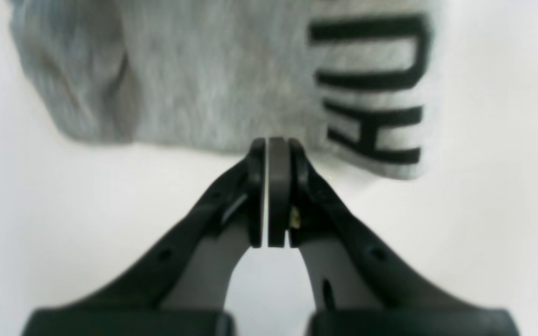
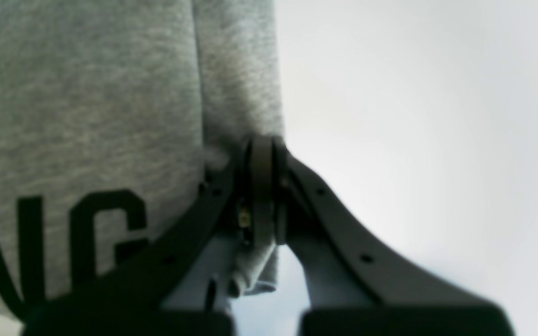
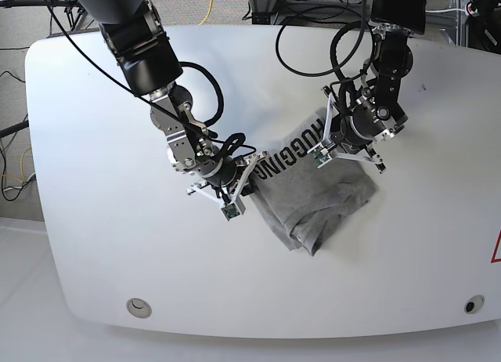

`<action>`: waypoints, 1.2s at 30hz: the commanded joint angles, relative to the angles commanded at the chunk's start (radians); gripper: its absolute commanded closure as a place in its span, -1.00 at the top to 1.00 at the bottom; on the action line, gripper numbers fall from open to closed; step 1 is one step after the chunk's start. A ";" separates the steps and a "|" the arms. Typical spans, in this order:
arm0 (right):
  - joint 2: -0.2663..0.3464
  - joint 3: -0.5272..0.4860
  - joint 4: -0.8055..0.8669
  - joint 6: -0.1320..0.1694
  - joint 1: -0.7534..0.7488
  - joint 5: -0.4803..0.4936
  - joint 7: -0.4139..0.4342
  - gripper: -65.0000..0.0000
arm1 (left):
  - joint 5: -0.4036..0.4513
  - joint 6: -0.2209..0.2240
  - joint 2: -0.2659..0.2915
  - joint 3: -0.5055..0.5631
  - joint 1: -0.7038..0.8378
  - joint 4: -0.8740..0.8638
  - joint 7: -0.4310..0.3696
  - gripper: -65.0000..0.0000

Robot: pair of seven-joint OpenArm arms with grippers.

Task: Fold the T-shirt properly
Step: 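Pull the shirt edges apart with both grippers to flatten the folded shirt, then open both grippers and lift them off the folded shirt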

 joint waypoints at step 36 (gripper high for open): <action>0.054 0.049 0.250 -0.011 -0.198 -0.003 -0.084 -1.00 | -0.002 -0.006 -0.014 -0.032 -0.175 -0.245 -0.129 -1.00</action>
